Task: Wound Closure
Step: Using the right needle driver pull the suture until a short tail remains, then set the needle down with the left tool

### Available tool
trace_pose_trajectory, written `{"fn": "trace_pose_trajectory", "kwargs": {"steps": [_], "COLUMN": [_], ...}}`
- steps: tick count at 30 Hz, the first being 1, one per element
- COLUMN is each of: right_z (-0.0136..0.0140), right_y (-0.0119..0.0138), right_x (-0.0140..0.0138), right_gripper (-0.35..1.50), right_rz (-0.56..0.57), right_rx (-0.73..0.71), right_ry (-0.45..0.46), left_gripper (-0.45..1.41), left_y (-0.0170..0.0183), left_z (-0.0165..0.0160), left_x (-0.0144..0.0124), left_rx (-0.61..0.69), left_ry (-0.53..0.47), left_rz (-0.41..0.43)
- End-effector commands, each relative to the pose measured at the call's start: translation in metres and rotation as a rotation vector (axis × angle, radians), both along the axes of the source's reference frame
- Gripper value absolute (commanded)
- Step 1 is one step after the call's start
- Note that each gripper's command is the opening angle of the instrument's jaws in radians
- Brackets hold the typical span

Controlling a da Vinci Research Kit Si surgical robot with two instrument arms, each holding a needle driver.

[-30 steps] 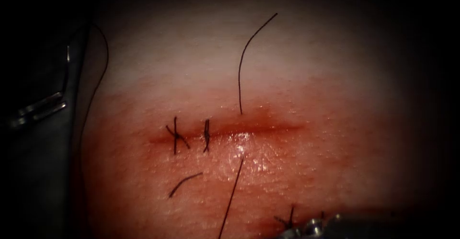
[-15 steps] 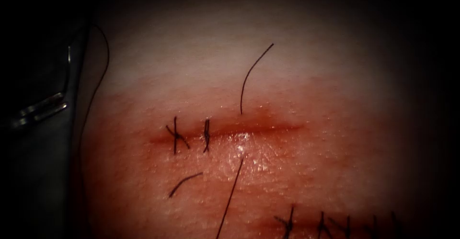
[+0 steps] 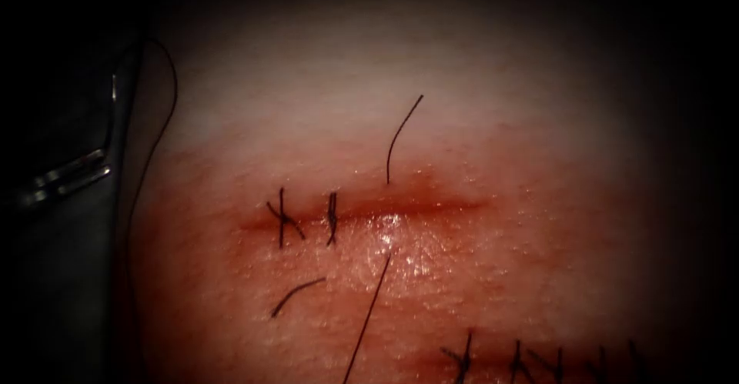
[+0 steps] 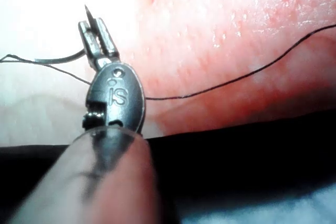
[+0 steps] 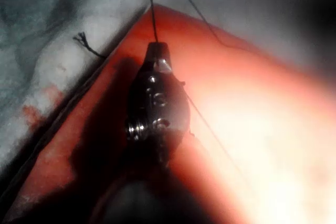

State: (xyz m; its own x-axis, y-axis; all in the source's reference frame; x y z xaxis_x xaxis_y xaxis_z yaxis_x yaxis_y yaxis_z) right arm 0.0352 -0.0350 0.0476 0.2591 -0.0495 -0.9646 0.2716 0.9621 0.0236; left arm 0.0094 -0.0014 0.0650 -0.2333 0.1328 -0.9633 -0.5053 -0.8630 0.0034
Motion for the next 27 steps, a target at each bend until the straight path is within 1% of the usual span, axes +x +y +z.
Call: {"fn": "trace_pose_trajectory", "kwargs": {"steps": [1, 2, 3, 4, 5, 6, 7, 11, 12, 16, 17, 19, 20, 21, 22, 23, 24, 25, 26, 27], "right_z": [0.0006, 0.0006, 0.0008, 0.0008, 0.0009, 0.0008, 0.0007, 0.0003, 0.0001, 0.0002, 0.0006, 0.0011, 0.0011, 0.0015, 0.0015, 0.0019, 0.0025, 0.003, 0.0037, 0.0037], "right_y": [0.0, 0.0002, 0.001, 0.0014, 0.0017, 0.0023, 0.0032, 0.0052, 0.0066, 0.0091, 0.0109, 0.0121, 0.0121, 0.0132, 0.0132, 0.0139, 0.0149, 0.0155, 0.0163, 0.0163], "right_x": [0.0007, 0.0007, 0.0005, 0.0004, 0.0001, -0.0004, -0.0013, -0.004, -0.0056, -0.0084, -0.0104, -0.0117, -0.0117, -0.0128, -0.0128, -0.0135, -0.0143, -0.0147, -0.0151, -0.0151], "right_gripper": [-0.35, 0.04, 1.0, 1.25, 1.38, 1.47, 1.48, 1.45, 1.45, 1.47, 1.47, 1.43, 1.43, 1.43, 1.43, 1.42, 1.35, 1.25, 1.15, 1.15], "right_rz": [0.003, 0.014, 0.057, 0.084, 0.113, 0.156, 0.191, 0.218, 0.25, 0.328, 0.366, 0.396, 0.396, 0.434, 0.434, 0.463, 0.508, 0.543, 0.595, 0.595], "right_rx": [0.007, 0.012, 0.012, 0.009, 0.007, 0.005, 0.016, 0.016, 0.011, 0.029, 0.041, 0.047, 0.047, 0.076, 0.076, 0.113, 0.204, 0.28, 0.355, 0.355], "right_ry": [0.002, -0.001, 0.006, 0.007, 0.011, 0.015, 0.019, 0.01, 0.023, 0.014, -0.011, -0.02, -0.02, -0.015, -0.015, -0.013, -0.012, -0.013, -0.013, -0.013], "left_gripper": [-0.45, -0.45, -0.45, -0.45, -0.45, -0.45, -0.45, -0.45, -0.45, -0.45, -0.45, -0.45, -0.45, -0.45, -0.45, -0.45, -0.45, -0.45, -0.45, -0.45], "left_y": [0.0002, 0.0003, 0.001, 0.0014, 0.0018, 0.0025, 0.0036, 0.0067, 0.0084, 0.0111, 0.0124, 0.0131, 0.0131, 0.0136, 0.0136, 0.0138, 0.0141, 0.0141, 0.0141, 0.0141], "left_z": [0.0007, 0.0009, 0.0012, 0.0015, 0.0017, 0.002, 0.0026, 0.0042, 0.0051, 0.0072, 0.0091, 0.0104, 0.0104, 0.0116, 0.0116, 0.0124, 0.0136, 0.0142, 0.0155, 0.0155], "left_x": [-0.0007, -0.0009, -0.0017, -0.0022, -0.0028, -0.0036, -0.0049, -0.0077, -0.0089, -0.0107, -0.0119, -0.0126, -0.0126, -0.013, -0.013, -0.0133, -0.0138, -0.014, -0.0145, -0.0145], "left_rx": [-0.001, 0.0, 0.001, 0.001, 0.003, 0.004, 0.011, 0.025, 0.017, 0.024, 0.03, 0.03, 0.03, 0.035, 0.035, 0.037, 0.04, 0.041, 0.042, 0.042], "left_ry": [-0.004, -0.004, -0.011, -0.016, -0.02, -0.028, -0.036, -0.028, -0.021, -0.016, -0.01, -0.006, -0.006, 0.012, 0.012, 0.026, 0.049, 0.058, 0.08, 0.08], "left_rz": [0.001, 0.004, 0.011, 0.011, 0.014, 0.018, 0.027, 0.044, 0.047, 0.048, 0.055, 0.059, 0.059, 0.06, 0.06, 0.059, 0.057, 0.061, 0.066, 0.066]}}
